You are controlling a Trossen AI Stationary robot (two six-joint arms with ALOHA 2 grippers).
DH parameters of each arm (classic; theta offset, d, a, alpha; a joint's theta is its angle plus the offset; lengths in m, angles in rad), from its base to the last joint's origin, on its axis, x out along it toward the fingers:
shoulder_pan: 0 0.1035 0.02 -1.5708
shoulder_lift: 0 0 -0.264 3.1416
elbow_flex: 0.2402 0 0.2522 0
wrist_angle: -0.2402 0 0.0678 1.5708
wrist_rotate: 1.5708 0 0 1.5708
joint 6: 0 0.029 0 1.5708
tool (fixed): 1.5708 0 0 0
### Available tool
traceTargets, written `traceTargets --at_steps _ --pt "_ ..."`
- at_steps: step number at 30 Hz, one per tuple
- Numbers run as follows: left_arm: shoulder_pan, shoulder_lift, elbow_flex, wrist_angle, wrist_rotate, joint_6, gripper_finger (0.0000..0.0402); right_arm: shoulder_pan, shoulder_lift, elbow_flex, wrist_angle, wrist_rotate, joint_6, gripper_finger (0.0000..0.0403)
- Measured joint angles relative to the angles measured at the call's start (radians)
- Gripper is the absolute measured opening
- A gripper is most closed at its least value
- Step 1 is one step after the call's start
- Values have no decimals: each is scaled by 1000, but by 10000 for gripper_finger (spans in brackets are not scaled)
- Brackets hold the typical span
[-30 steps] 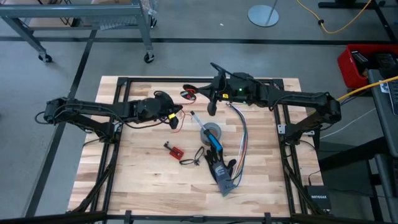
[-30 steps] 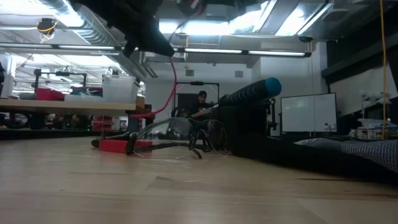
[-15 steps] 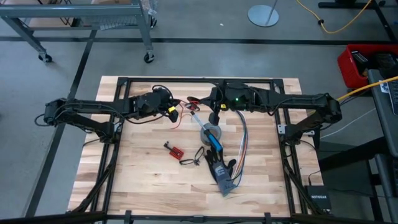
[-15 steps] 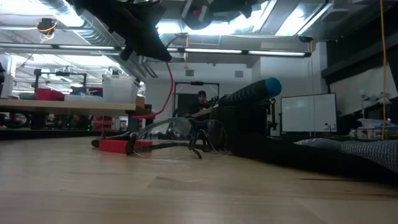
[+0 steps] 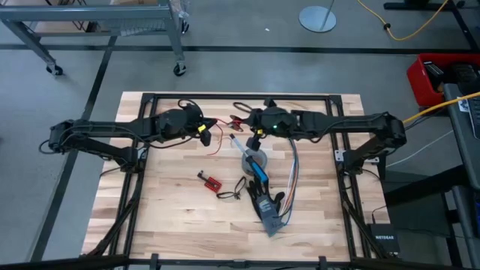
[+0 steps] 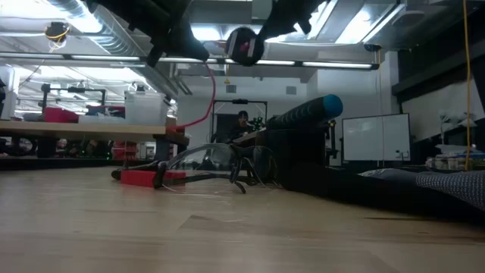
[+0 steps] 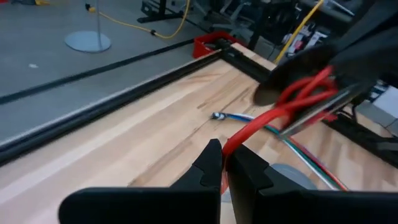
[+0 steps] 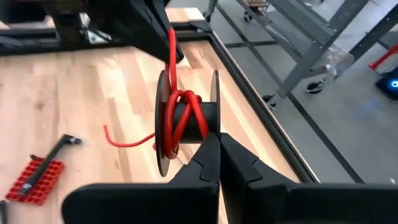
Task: Coil cords
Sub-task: Coil the red wire around the spool
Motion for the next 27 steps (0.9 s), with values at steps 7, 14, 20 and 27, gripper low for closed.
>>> traceTargets --at_steps 7,14,20,27 --pt "0 0 0 13 27 -8 1 0 78 0 33 52 -8 0" --pt "0 0 0 41 81 -61 1 0 117 0 80 132 -11 0" --pt "0 0 0 45 111 -109 1 0 151 -2 212 136 -13 0" --pt "-2 0 0 87 146 -126 1 -1 179 -1 316 138 -12 0"
